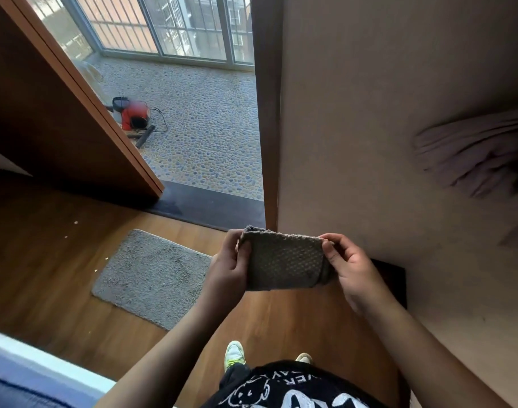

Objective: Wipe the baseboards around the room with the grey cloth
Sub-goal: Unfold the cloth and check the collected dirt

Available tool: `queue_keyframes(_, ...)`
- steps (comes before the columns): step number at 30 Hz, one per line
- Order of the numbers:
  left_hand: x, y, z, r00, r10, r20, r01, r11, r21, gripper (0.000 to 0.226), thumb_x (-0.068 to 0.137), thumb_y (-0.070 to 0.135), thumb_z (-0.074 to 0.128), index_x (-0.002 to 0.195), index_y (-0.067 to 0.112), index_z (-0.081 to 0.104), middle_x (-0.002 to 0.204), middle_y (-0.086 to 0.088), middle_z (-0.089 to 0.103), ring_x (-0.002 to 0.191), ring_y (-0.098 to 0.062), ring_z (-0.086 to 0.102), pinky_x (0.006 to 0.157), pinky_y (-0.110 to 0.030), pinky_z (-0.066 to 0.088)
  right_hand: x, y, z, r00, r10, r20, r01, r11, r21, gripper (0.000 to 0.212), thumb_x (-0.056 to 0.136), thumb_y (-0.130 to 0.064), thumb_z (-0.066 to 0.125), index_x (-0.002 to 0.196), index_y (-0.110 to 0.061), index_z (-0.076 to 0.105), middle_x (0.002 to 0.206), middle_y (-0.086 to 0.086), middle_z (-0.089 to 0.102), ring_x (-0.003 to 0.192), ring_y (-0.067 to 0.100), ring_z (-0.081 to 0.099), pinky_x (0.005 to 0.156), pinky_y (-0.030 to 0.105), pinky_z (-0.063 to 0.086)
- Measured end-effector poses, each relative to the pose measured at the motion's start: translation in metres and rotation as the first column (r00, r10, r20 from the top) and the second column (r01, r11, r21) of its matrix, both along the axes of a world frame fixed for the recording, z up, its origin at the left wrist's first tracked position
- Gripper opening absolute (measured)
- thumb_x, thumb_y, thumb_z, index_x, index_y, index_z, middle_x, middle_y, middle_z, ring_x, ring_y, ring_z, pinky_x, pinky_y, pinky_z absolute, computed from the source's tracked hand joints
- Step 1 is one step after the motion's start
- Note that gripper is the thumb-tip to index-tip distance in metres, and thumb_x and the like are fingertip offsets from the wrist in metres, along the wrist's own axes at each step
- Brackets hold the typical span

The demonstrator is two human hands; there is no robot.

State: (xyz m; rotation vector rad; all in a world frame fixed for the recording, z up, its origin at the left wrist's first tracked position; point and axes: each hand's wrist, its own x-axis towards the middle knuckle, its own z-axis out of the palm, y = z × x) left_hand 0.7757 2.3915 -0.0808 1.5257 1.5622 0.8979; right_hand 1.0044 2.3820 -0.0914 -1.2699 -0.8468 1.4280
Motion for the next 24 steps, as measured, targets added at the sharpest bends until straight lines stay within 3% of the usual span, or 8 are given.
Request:
queue_keyframes(4, 0.001, 0.005, 0.006, 0.994, -0.007, 0.113, 0.01, 1.0, -0.029, 0.016, 0.094, 0.048, 0.042, 0.104, 0.041, 0.053, 0.089, 0.02, 0.064, 0.083, 0.0, 0.061, 0.07, -0.019, 0.046, 0.003, 0.001, -0.008, 0.997, 0.064, -0.045, -0.065, 0.998, -0.017, 0.02, 0.086, -0.028, 0.062, 0.103, -0.031, 0.073, 0.107, 0.002, 0.074, 0.101, 0.013, 0.068, 0.076, 0.02, 0.054)
queue_keyframes(7, -0.005, 0.004, 0.011, 0.983, -0.035, 0.178, 0.048, 0.997, -0.066, 0.022, 0.091, 0.047, 0.047, 0.104, 0.032, 0.055, 0.091, 0.013, 0.064, 0.086, -0.003, 0.06, 0.079, -0.029, 0.048, 0.007, 0.004, -0.008, 0.99, 0.122, -0.064, -0.123, 0.992, -0.01, 0.027, 0.083, -0.031, 0.069, 0.111, -0.032, 0.07, 0.113, 0.001, 0.072, 0.109, 0.015, 0.067, 0.081, 0.019, 0.054)
queue_keyframes(10, -0.019, -0.004, 0.017, 0.981, -0.054, 0.188, 0.071, 0.994, -0.087, 0.019, 0.082, 0.051, 0.052, 0.096, 0.038, 0.052, 0.081, 0.012, 0.06, 0.074, -0.007, 0.055, 0.068, -0.032, 0.045, 0.006, 0.009, -0.006, 0.981, 0.192, -0.021, -0.191, 0.981, 0.046, 0.039, 0.077, -0.039, 0.077, 0.113, -0.031, 0.067, 0.114, 0.0, 0.071, 0.11, 0.012, 0.066, 0.083, 0.019, 0.053)
queue_keyframes(12, -0.03, -0.014, 0.02, 0.975, -0.06, 0.216, 0.085, 0.991, -0.106, 0.018, 0.08, 0.042, 0.058, 0.095, 0.047, 0.048, 0.075, 0.01, 0.063, 0.069, -0.009, 0.056, 0.06, -0.031, 0.045, 0.0, 0.013, -0.002, 0.972, 0.233, 0.043, -0.236, 0.968, 0.085, 0.032, 0.077, -0.037, 0.079, 0.107, -0.031, 0.069, 0.11, -0.002, 0.071, 0.108, 0.011, 0.066, 0.081, 0.02, 0.054)
queue_keyframes(16, -0.057, -0.032, 0.029, 0.971, -0.043, 0.235, 0.074, 0.989, -0.124, 0.041, 0.084, 0.03, 0.06, 0.121, 0.045, 0.049, 0.096, 0.005, 0.069, 0.081, -0.017, 0.067, 0.061, -0.031, 0.054, -0.028, 0.026, 0.003, 0.954, 0.28, 0.11, -0.294, 0.946, 0.14, 0.019, 0.079, -0.029, 0.076, 0.098, -0.029, 0.075, 0.101, -0.003, 0.074, 0.101, 0.011, 0.068, 0.078, 0.019, 0.054)
queue_keyframes(19, -0.083, -0.046, 0.033, 0.989, -0.013, 0.145, 0.028, 0.994, -0.102, 0.026, 0.084, 0.036, 0.055, 0.108, 0.042, 0.06, 0.1, 0.016, 0.063, 0.09, -0.013, 0.064, 0.065, -0.031, 0.056, -0.056, 0.03, 0.006, 0.93, 0.346, 0.121, -0.363, 0.917, 0.165, 0.017, 0.082, -0.026, 0.075, 0.099, -0.027, 0.077, 0.1, -0.003, 0.075, 0.1, 0.013, 0.069, 0.079, 0.019, 0.055)
queue_keyframes(21, -0.103, -0.055, 0.031, 0.99, 0.042, 0.135, -0.031, 0.996, -0.082, 0.018, 0.085, 0.033, 0.057, 0.101, 0.04, 0.063, 0.094, 0.018, 0.064, 0.083, -0.006, 0.062, 0.063, -0.023, 0.051, -0.075, 0.032, 0.007, 0.913, 0.391, 0.121, -0.407, 0.897, 0.172, 0.017, 0.084, -0.022, 0.075, 0.101, -0.025, 0.078, 0.101, -0.001, 0.075, 0.1, 0.015, 0.069, 0.08, 0.021, 0.055)
queue_keyframes(24, -0.132, -0.063, 0.028, 0.979, 0.131, 0.16, -0.117, 0.989, -0.089, 0.021, 0.081, 0.042, 0.061, 0.101, 0.037, 0.063, 0.087, 0.01, 0.067, 0.073, -0.007, 0.065, 0.059, -0.027, 0.052, -0.103, 0.04, 0.011, 0.889, 0.425, 0.169, -0.452, 0.874, 0.18, 0.016, 0.088, -0.019, 0.073, 0.1, -0.027, 0.078, 0.1, -0.003, 0.076, 0.099, 0.012, 0.069, 0.079, 0.018, 0.053)
